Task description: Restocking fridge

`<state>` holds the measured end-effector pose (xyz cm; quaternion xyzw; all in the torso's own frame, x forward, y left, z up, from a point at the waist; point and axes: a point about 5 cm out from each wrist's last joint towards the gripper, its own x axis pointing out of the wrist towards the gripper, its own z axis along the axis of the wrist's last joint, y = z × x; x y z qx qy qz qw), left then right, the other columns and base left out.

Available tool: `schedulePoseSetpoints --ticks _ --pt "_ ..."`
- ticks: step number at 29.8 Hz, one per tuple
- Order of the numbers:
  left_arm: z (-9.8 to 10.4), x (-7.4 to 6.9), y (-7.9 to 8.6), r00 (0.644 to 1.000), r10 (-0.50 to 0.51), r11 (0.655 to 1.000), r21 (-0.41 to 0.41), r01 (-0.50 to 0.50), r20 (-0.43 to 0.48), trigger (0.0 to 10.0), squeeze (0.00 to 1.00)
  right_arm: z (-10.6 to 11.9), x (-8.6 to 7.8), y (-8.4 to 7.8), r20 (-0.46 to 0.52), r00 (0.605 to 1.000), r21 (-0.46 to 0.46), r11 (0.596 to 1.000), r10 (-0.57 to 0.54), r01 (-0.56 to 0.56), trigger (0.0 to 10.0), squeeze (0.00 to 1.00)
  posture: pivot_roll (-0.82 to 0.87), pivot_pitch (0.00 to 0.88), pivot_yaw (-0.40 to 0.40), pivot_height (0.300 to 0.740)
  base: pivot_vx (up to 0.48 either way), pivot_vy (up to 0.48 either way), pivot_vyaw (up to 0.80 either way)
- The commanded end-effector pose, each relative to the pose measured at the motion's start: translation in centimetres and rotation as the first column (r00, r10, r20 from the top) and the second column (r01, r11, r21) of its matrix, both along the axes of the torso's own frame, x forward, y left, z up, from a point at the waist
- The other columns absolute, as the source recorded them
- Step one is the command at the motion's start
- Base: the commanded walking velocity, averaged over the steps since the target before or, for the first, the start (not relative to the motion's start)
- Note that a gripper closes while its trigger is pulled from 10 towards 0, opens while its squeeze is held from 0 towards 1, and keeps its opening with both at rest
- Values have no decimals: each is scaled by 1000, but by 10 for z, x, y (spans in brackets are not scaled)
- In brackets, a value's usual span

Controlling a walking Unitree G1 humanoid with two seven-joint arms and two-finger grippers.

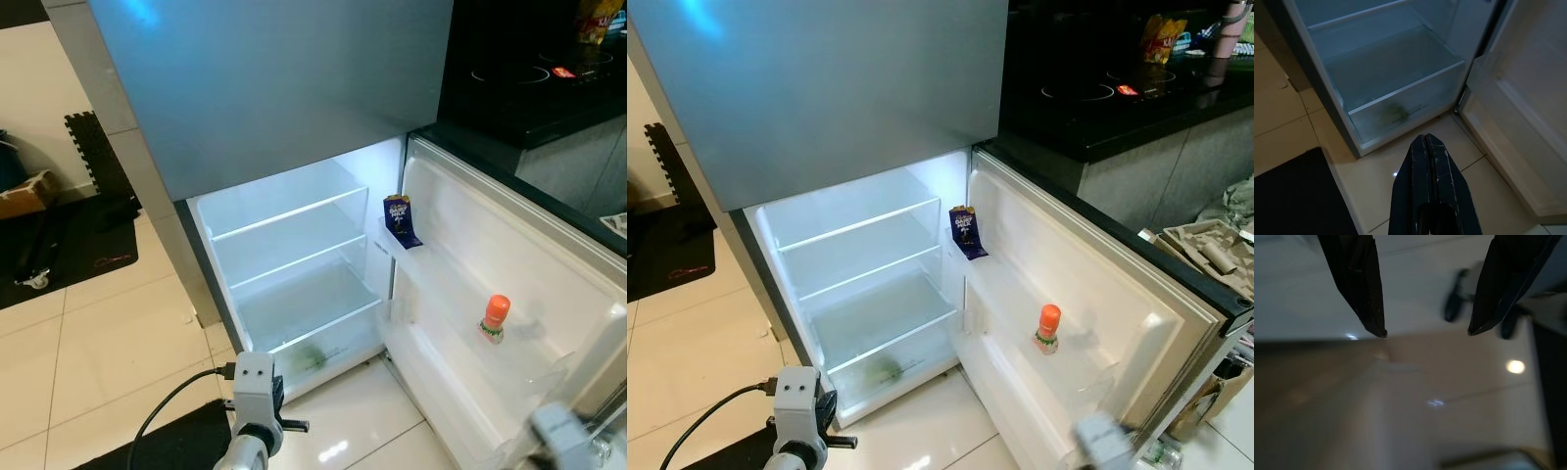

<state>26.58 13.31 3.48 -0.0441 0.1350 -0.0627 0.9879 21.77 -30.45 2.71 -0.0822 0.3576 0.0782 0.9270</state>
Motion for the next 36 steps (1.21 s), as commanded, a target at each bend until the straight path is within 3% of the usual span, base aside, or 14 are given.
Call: schedulePoseSetpoints --ticks 1,2,3,4,5,12,14,19,23,24,28,32,34,36 --pt "-3 -3 5 1000 7 1000 8 -7 -18 10000 0 -11 -8 3 -55 998 6 1000 -11 12 10000 0 -92 122 74 740 0 0 0" --pt "-2 -2 5 1000 8 1000 9 -8 -15 10000 0 -1 1 -24 27 986 -147 975 -163 165 10000 0 -93 122 76 740 0 0 0" --pt "-1 0 5 1000 9 1000 9 -8 -13 10000 0 7 5 -38 94 964 -213 940 -251 265 10000 0 -89 122 79 740 0 0 0" --pt "-1 0 5 1000 9 1000 9 -8 -13 10000 0 7 5 -38 94 964 -213 940 -251 265 10000 0 -89 122 79 740 0 0 0" --pt "0 1 6 1000 10 1000 10 -10 -10 10000 0 17 11 -52 165 929 -269 891 -331 365 10000 0 -86 124 80 740 0 0 0" --pt "1 2 10 1000 17 1000 15 -17 -7 10000 0 22 22 -56 165 919 -341 854 -357 393 10000 0 -77 124 80 740 0 0 0" --pt "1 2 11 1000 22 1000 17 -22 -7 10000 0 24 24 -61 179 904 -369 825 -389 428 10000 0 -74 126 80 740 0 0 0" --pt "2 2 12 1000 25 1000 18 -24 -6 10000 0 24 27 -64 188 897 -382 812 -399 441 10000 0 -72 129 78 740 0 0 0" --pt "2 1 13 1000 28 999 18 -28 -6 10000 0 24 29 -62 193 896 -358 822 -400 443 10000 0 -73 128 78 740 0 0 0" --pt "2 1 13 1000 30 999 18 -30 -6 10000 0 14 27 -54 135 918 -317 862 -372 395 10000 0 -73 130 77 740 0 0 0" --pt "1 0 13 1000 29 999 16 -29 -7 10000 0 -8 11 -40 -20 951 -240 925 -309 295 10000 0 -74 132 78 740 0 0 0" --pt "1 -1 13 1000 28 999 15 -28 -8 10000 0 -21 -2 -33 -111 958 -177 954 -264 242 10000 0 -76 134 79 740 0 0 0" --pt "1 -2 13 1000 26 1000 14 -26 -10 10000 0 -31 -23 -24 -221 963 -56 988 -155 147 10000 0 -77 141 82 740 0 0 0" --pt "1 -2 13 1000 26 1000 14 -26 -10 10000 0 -31 -23 -24 -221 963 -56 988 -155 147 10000 0 -77 141 82 740 0 0 0"
